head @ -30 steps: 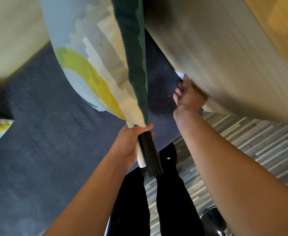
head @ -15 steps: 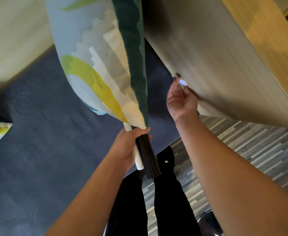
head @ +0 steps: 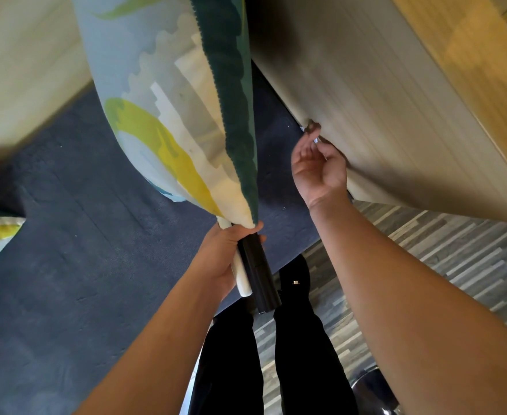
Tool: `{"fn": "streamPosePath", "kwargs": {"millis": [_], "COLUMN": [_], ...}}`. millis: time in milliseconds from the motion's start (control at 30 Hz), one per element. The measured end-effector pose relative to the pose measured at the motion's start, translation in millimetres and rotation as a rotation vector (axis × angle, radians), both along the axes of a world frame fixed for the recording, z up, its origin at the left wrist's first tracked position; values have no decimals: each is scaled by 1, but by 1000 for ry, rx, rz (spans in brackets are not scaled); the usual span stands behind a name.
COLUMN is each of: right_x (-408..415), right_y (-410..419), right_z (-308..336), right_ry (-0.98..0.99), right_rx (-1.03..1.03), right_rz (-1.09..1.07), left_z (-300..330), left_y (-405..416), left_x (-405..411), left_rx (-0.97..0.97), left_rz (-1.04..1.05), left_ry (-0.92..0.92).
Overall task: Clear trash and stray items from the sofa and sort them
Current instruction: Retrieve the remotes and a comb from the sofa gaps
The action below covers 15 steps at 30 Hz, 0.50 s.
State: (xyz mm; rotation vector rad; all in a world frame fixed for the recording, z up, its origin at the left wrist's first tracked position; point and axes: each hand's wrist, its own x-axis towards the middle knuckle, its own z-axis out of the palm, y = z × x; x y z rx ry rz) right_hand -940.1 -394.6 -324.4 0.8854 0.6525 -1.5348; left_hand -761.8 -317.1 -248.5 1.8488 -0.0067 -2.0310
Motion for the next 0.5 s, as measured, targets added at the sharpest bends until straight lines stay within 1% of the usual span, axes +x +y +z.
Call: {"fn": "streamPosePath", "kwargs": {"millis": [100,300,433,500], "right_x": [2,-7,-7,-5], "right_y": [-1,-11,4,20], "right_z": [0,8,43,69], "right_ry": [29,103,102,105], "right_rx": [12,126,102,94], "right_rz": [81,235,332,417], "left_z": [1,4,16,27], "left_y": [0,-1,0,1], "left_x": [-2,-7,-12,-14], "left_rx": [8,-10,-28,-27], "left_rz": [-13,-22,-48,-57], "left_ry": [0,-7,-10,-14]}}
